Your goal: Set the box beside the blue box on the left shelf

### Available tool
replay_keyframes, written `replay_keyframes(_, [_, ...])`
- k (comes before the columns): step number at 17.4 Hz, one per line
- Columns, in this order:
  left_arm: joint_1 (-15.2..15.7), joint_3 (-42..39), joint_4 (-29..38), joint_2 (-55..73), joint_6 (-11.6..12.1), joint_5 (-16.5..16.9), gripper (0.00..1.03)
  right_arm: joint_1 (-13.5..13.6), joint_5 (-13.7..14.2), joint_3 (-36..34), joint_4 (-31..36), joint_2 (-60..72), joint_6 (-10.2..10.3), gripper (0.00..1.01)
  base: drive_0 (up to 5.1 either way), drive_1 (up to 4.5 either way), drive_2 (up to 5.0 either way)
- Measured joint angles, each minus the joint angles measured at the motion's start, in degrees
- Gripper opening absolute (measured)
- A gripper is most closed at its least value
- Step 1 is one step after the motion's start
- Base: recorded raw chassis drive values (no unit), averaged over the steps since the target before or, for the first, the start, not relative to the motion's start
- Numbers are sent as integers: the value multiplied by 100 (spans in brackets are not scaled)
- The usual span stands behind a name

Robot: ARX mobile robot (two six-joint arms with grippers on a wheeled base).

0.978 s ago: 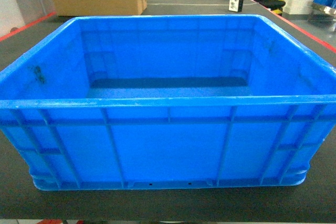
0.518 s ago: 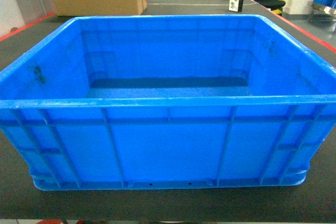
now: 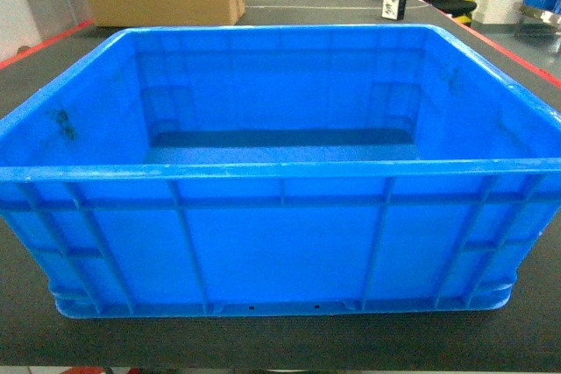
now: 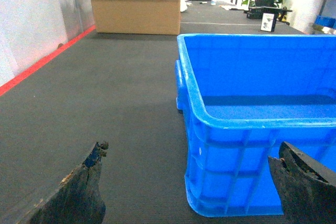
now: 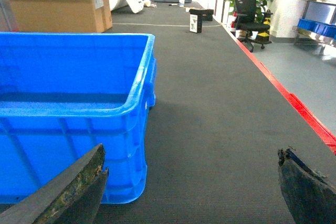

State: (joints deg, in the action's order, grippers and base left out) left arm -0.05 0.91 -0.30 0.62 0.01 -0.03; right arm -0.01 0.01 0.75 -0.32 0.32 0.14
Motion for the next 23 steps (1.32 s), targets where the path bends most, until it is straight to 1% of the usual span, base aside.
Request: replay_keyframes(23, [0, 0, 0, 0, 0, 0, 98, 0, 0, 0, 0, 0, 0, 98, 0, 0, 0])
